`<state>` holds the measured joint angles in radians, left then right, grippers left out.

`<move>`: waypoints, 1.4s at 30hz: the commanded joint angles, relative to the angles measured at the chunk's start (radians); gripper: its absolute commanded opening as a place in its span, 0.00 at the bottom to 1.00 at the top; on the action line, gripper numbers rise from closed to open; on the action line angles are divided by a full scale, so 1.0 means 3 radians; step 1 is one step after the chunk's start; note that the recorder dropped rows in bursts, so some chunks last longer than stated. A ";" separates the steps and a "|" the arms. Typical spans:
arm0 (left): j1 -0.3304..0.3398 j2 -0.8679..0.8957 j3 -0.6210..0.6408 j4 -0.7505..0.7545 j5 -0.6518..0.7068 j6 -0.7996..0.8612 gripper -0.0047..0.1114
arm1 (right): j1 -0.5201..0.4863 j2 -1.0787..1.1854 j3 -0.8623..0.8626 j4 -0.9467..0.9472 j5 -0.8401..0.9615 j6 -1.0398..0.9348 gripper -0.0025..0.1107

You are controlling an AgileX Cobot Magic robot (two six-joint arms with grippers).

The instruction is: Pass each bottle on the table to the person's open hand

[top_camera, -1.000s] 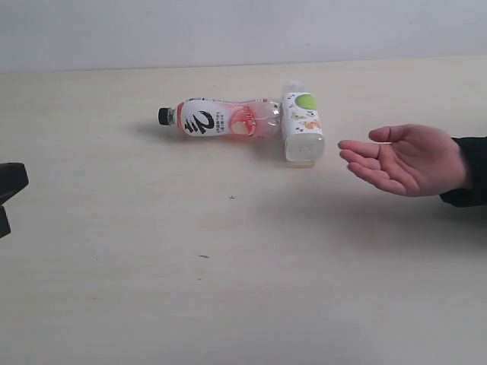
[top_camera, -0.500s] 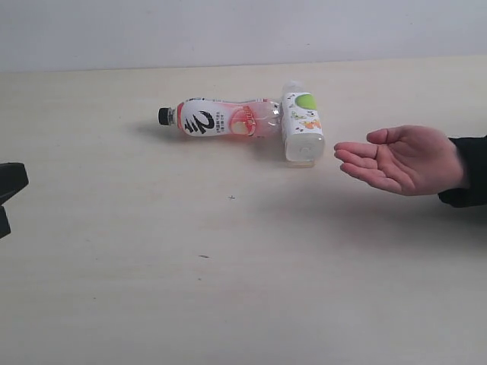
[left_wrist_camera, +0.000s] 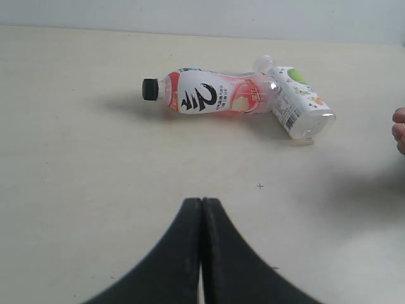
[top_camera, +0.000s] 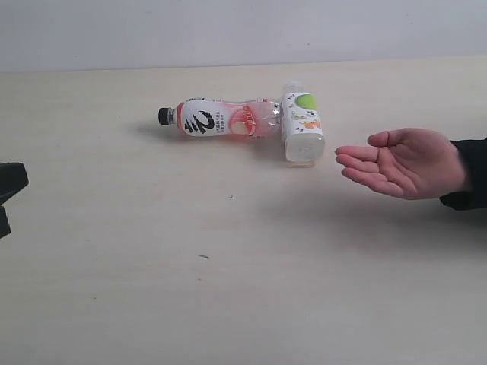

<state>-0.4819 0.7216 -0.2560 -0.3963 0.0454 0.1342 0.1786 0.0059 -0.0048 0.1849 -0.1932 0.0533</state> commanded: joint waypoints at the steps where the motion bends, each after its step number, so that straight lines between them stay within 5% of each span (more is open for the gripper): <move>1: -0.0021 0.0004 0.0002 0.0010 -0.0062 0.0014 0.04 | -0.0014 -0.0020 0.0016 0.0007 -0.0289 0.0219 0.02; 5: -0.0021 0.0004 0.0002 0.0010 -0.0062 0.0014 0.04 | -0.0014 -0.0020 -0.0025 0.0193 -0.0538 0.0836 0.02; 11: -0.0021 0.0004 0.0002 0.0010 -0.0062 0.0014 0.04 | -0.0014 0.0618 -0.0823 0.0325 -0.0200 0.0711 0.02; 32: -0.0021 0.0004 0.0002 0.0010 -0.0062 0.0014 0.04 | -0.0014 0.4999 -0.4608 0.0354 0.3707 -0.0349 0.02; 42: -0.0021 0.0004 0.0002 0.0010 -0.0062 0.0014 0.04 | 0.0364 0.6042 -0.5610 -0.0260 0.4555 -0.0106 0.02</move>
<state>-0.4819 0.7216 -0.2560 -0.3963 0.0454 0.1342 0.2292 1.7548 -1.6291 0.1971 1.1259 -0.0184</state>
